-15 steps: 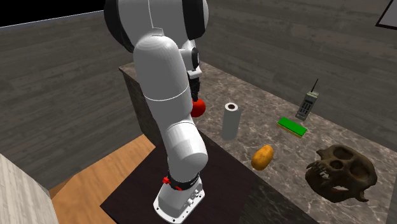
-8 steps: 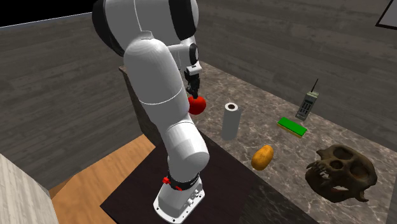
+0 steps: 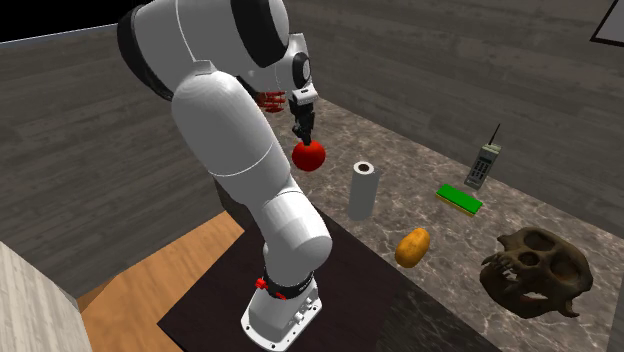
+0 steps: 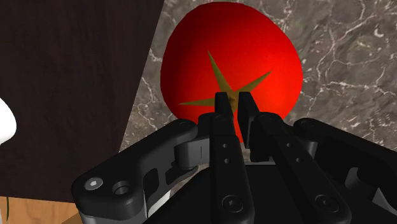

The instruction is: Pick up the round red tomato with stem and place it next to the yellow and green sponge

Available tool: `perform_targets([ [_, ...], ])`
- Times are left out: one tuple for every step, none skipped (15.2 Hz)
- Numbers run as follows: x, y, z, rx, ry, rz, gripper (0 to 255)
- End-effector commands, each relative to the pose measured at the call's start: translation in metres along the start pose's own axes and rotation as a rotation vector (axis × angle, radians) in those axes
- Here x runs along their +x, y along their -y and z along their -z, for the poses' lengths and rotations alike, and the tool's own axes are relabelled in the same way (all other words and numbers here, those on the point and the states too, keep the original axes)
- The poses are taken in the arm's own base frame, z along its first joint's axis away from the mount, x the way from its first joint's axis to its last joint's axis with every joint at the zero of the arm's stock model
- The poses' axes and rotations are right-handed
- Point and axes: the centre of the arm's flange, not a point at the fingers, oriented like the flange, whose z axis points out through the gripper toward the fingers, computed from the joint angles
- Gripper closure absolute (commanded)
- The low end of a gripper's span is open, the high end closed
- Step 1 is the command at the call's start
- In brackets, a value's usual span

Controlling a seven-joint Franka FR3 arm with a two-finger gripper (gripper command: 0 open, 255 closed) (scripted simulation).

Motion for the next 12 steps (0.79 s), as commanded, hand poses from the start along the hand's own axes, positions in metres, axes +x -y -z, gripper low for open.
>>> perform_targets([
  [0.002, -0.001, 0.011, 0.000, 0.001, 0.000, 255],
  [0.002, -0.001, 0.016, 0.000, 0.001, 0.000, 255],
  [0.003, -0.001, 0.021, 0.000, 0.001, 0.000, 255],
  [0.004, -0.001, 0.027, 0.000, 0.001, 0.000, 255],
  [0.005, -0.002, 0.032, 0.000, 0.001, 0.000, 255],
  [0.006, -0.002, 0.037, 0.000, 0.001, 0.000, 255],
  [0.006, -0.002, 0.042, 0.000, 0.001, 0.000, 255],
  [0.007, -0.002, 0.047, 0.000, 0.001, 0.000, 255],
  [0.008, -0.002, 0.053, 0.000, 0.001, 0.000, 255],
  [0.009, -0.002, 0.058, 0.000, 0.001, 0.000, 255],
  [0.009, -0.002, 0.063, 0.000, 0.001, 0.000, 255],
  [0.010, -0.002, 0.068, 0.000, 0.001, 0.000, 255],
])
